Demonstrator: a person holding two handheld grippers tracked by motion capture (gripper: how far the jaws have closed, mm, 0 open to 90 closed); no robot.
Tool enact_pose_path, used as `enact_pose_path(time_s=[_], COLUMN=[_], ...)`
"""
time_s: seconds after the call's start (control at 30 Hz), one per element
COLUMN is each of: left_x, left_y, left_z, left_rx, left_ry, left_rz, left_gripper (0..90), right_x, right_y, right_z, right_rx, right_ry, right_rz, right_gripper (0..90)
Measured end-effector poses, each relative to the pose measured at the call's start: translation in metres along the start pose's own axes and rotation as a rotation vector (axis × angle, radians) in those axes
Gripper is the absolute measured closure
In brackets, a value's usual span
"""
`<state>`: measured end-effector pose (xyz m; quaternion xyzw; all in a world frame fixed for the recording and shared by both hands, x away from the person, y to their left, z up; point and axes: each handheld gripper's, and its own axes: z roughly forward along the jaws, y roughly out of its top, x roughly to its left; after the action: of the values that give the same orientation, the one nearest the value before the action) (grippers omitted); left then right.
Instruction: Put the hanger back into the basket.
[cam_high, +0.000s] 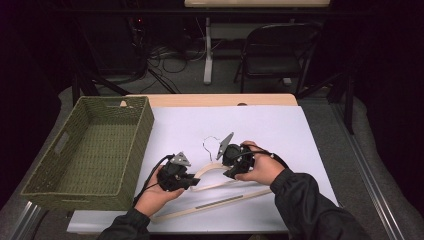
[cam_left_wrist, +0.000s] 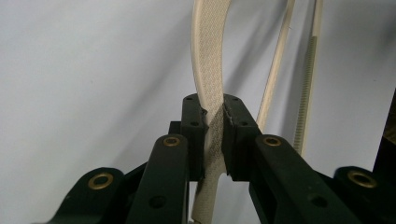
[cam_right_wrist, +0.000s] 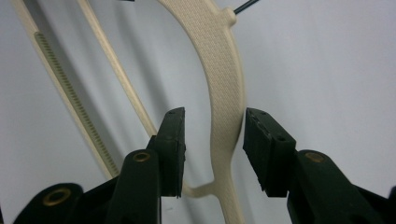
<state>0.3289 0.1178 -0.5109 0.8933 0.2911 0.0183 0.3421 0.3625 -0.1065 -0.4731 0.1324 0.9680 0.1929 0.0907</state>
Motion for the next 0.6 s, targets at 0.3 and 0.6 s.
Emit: enact_pose_path(time_s=[0.3,0.6], left_x=[-0.002,-0.002], left_y=[-0.002,-0.002], left_z=[-0.001,-0.003], left_rx=[-0.001,0.0], left_ry=[-0.001,-0.019], left_rz=[-0.004,-0.008], left_gripper=[80.7,80.6], right_x=[0.0,0.001], right_y=[0.006,0.006], right_z=[0.018,0.013], right_rx=[0.014,0.004], right_ry=[0.002,-0.015], right_rz=[0.002,-0.027], right_gripper=[67.4,74.7])
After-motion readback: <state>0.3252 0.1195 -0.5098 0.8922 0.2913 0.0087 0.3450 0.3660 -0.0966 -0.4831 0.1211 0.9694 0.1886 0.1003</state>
